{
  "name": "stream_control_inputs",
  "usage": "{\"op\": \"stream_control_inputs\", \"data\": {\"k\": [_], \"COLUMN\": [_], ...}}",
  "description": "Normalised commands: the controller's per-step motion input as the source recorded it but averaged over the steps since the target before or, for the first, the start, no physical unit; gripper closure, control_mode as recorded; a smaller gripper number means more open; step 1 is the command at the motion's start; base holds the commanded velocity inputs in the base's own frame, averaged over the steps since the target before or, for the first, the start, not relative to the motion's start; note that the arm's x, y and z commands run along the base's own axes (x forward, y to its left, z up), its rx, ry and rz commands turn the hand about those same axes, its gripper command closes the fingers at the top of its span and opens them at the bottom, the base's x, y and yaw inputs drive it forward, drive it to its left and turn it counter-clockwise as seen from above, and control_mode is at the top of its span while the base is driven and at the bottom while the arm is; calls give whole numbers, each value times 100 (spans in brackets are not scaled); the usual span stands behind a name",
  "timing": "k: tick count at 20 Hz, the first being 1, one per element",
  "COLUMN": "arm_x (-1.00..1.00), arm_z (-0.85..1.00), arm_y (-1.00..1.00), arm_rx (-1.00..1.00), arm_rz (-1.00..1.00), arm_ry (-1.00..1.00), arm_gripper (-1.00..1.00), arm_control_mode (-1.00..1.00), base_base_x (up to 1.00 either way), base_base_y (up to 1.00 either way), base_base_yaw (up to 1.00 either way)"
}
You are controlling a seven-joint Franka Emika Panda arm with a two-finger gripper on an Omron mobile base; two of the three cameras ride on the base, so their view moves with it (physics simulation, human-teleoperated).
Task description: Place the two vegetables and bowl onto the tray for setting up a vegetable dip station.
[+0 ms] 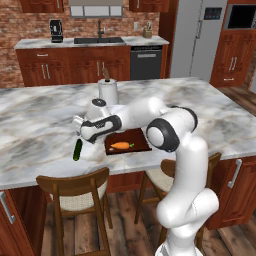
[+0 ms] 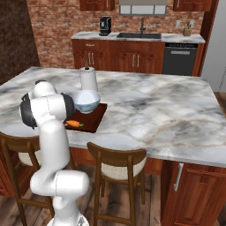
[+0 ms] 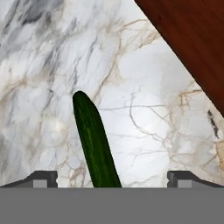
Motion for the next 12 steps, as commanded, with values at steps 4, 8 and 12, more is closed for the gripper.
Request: {"op": "stream_control_inputs", "data": {"k": [4, 8, 12], "arm_x": [6, 6, 15], "arm_z": [-10, -23, -25], "arm_y": [6, 8, 12], "arm_rx": [-8, -8, -5], "arm_rz": [8, 4, 0], "arm_ry": [3, 2, 4], "arm_gripper": [-100, -100, -100], "arm_control_mode": [-100, -100, -100], "base_base_x": [0, 0, 0], "base_base_y": [0, 0, 0], "base_base_yaw": [0, 0, 0]}}
